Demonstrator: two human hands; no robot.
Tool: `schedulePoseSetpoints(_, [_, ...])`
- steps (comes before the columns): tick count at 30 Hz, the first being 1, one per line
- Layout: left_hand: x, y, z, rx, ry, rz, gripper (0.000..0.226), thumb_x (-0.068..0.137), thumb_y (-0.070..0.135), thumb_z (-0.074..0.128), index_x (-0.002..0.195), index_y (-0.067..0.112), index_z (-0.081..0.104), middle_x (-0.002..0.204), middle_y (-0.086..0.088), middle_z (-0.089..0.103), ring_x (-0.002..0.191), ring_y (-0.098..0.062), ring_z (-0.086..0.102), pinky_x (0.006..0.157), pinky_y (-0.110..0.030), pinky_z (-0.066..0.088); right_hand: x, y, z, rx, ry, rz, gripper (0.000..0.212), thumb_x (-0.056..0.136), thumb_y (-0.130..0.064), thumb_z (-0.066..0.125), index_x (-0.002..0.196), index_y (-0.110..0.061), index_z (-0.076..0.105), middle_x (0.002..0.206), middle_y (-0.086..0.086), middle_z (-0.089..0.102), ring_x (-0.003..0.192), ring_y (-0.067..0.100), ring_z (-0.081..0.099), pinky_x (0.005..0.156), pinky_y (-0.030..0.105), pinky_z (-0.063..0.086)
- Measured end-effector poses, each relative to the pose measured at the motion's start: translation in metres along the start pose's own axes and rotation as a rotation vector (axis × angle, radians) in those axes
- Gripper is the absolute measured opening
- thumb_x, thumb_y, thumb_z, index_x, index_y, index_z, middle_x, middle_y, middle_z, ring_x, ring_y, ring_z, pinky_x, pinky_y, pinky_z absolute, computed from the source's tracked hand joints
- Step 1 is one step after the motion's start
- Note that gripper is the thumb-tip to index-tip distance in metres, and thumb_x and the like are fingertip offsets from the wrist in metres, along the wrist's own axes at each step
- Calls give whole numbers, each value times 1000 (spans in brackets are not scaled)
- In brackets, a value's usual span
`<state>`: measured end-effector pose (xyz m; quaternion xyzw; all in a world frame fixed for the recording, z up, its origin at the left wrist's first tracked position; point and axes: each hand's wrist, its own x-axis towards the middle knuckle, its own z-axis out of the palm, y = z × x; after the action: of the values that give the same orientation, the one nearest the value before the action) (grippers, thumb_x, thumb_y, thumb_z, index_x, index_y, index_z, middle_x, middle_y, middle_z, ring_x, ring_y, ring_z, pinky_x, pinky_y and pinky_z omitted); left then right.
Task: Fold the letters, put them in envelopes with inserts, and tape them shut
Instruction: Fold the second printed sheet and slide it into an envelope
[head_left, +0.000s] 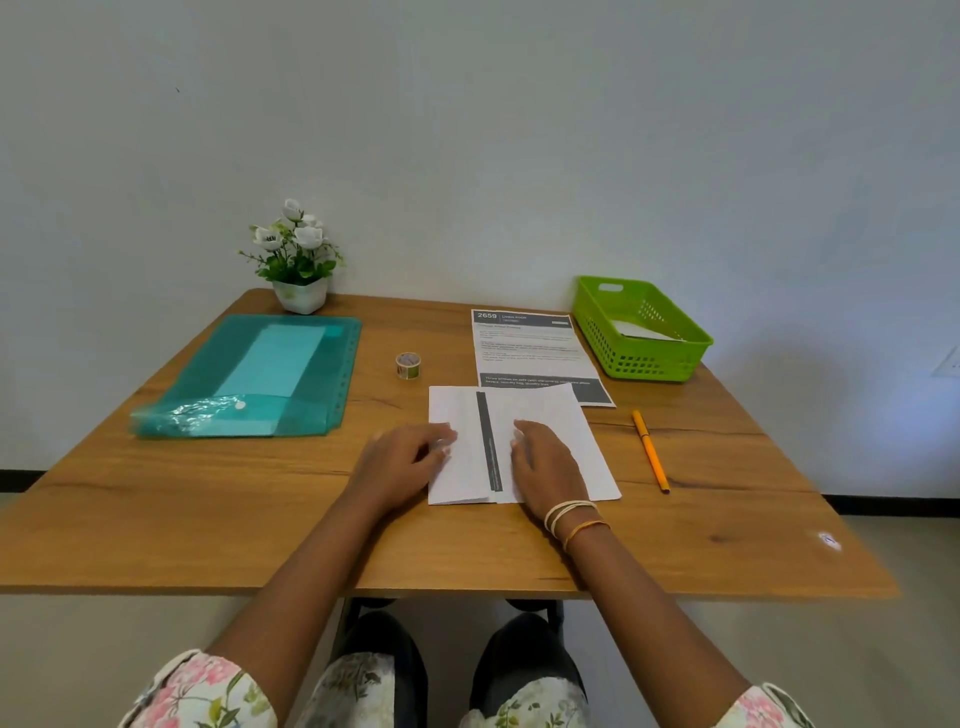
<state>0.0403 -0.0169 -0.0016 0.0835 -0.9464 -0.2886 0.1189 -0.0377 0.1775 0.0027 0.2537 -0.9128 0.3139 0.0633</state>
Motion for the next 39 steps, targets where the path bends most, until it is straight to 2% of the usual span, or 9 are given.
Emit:
schedulePoseSetpoints(2, [0,2,0,42,10,8,33,93,37,53,125,35,59,137,15,53,125,-10,49,107,-52,36,-6,-10,-3,62,49,-9,36,100,-25,43,132,-12,52,136,7,54,124,20,51,104,27,38])
schedulePoseSetpoints(5, [0,4,-1,65,25,22,33,92,37,55,124,36,60,137,15,53,126,-9,48,108,-50,34,-19,-29,-1,68,-23,-95,41,96,-32,49,134,-16,50,136,3,54,123,18,51,103,27,40])
schedulePoseSetpoints(12, [0,2,0,46,60,-2,31,95,29,50,123,34,63,141,11,50,129,-12,46,108,-46,31,-36,-54,22,-102,-186,-209,82,82,-63,50,145,-13,33,151,7,36,139,22,33,114,35,28])
schedulePoseSetpoints(16, [-1,1,-1,-37,90,-23,34,95,24,51,128,26,60,136,5,56,124,-15,51,104,-42,42,-33,-50,24,-130,-187,-217,69,87,-56,48,140,-13,41,147,8,42,134,23,39,111,36,34])
schedulePoseSetpoints(21, [-1,1,-4,-201,235,-106,32,95,20,52,125,20,63,123,1,64,108,-12,56,91,-33,49,-39,-53,23,-58,20,-300,29,82,-38,58,93,-14,70,96,2,68,86,18,62,78,34,53])
schedulePoseSetpoints(24, [0,0,-3,-233,265,-114,29,95,20,53,121,21,64,119,2,65,104,-10,57,89,-29,48,-41,-54,23,-29,75,-260,20,86,-29,58,85,-15,72,84,0,71,75,16,63,70,33,55])
schedulePoseSetpoints(31, [4,2,-3,-261,236,-172,33,97,30,51,129,27,58,122,2,65,106,-12,58,87,-33,51,-39,-61,22,383,243,-94,9,89,-20,64,88,-14,70,81,-4,70,75,5,63,70,13,51])
schedulePoseSetpoints(35, [4,0,-1,-326,212,-162,41,98,19,46,136,34,50,133,3,58,116,-16,55,90,-37,52,-44,-68,24,498,180,-145,9,91,-22,63,91,-17,70,83,-10,68,83,2,63,74,12,51])
schedulePoseSetpoints(39, [1,-4,-1,-382,231,-123,27,95,22,55,119,33,60,129,4,60,112,-14,57,82,-38,58,-48,-74,22,511,114,-146,17,94,-29,57,96,-20,71,90,-11,69,87,2,62,72,12,50])
